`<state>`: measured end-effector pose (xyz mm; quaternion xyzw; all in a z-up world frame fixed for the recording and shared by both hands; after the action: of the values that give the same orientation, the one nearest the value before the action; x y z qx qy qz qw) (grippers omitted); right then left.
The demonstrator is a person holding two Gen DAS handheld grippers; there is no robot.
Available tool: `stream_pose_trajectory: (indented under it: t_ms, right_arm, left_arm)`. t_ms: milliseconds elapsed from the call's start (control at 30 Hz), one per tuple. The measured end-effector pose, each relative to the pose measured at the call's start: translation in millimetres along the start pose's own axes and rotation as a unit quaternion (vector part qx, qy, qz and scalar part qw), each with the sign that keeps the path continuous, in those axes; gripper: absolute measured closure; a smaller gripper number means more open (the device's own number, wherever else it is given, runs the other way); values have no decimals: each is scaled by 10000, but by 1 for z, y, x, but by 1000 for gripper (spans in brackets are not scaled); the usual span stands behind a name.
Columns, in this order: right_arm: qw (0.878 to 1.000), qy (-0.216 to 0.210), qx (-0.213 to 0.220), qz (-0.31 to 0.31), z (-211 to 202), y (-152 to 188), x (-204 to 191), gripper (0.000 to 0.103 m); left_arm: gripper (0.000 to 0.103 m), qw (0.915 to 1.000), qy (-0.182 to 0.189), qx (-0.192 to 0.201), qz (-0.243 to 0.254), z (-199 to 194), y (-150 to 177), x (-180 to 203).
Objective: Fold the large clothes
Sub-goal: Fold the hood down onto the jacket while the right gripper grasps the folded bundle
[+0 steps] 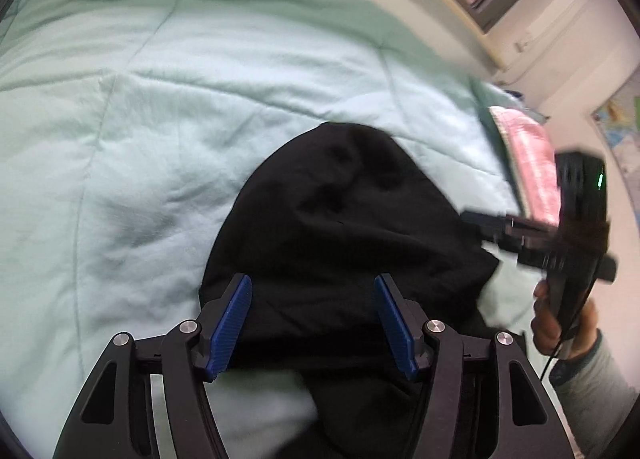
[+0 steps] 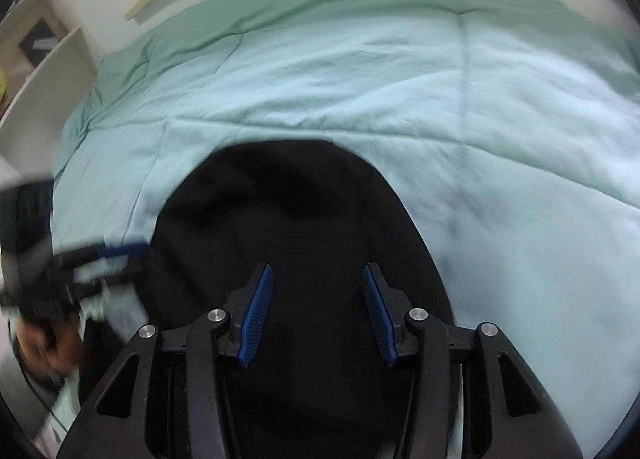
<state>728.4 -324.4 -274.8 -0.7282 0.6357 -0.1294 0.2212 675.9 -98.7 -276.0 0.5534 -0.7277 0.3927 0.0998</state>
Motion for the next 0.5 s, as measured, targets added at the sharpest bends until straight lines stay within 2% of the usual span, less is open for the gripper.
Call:
stream_pose_trajectory:
  t_ms: [67,133,233,300,367,433,500]
  right_arm:
    - [9999,85,-126,-55,-11,21,13,53]
    - [9987,247,-425,-139,-5,51,17,54]
    - [9968,274,-745,-52,17,77,27,54]
    - [9965,185,-806,108,27,79,30,54]
    - [9961,222,-841,123,24,74,30,54]
    - [9969,174,-770,5,9,66,27,53]
    - [9983,-52,-586,-23,-8,54,26,53]
  left_arm:
    - [38,9999,-24,-126,72,-3,7,0]
    - [38,9990,-325,-304,75,11,15,-10]
    - [38,9966,-399,-680,-245,43,24,-32]
    - [38,9959,-531,-714,-183,51,20,-35]
    - [38,9956,-609,-711,79,41,12,-25]
    - [38,9971,-391,-580,296,26,3,-13]
    - [38,9984,-107,-343,440,4,-13,-2]
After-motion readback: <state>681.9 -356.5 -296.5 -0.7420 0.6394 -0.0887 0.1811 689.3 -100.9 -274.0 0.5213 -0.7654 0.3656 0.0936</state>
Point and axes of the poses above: each gripper's, at about its wrist camera, not at the fingertips, and z roughly the way its jaws point, x to its right, y to its underside, the point moved 9 cm from there along z, roughly the way its jaws point, and after that the axes turned 10 degrees about y, right-handed, at the moved point
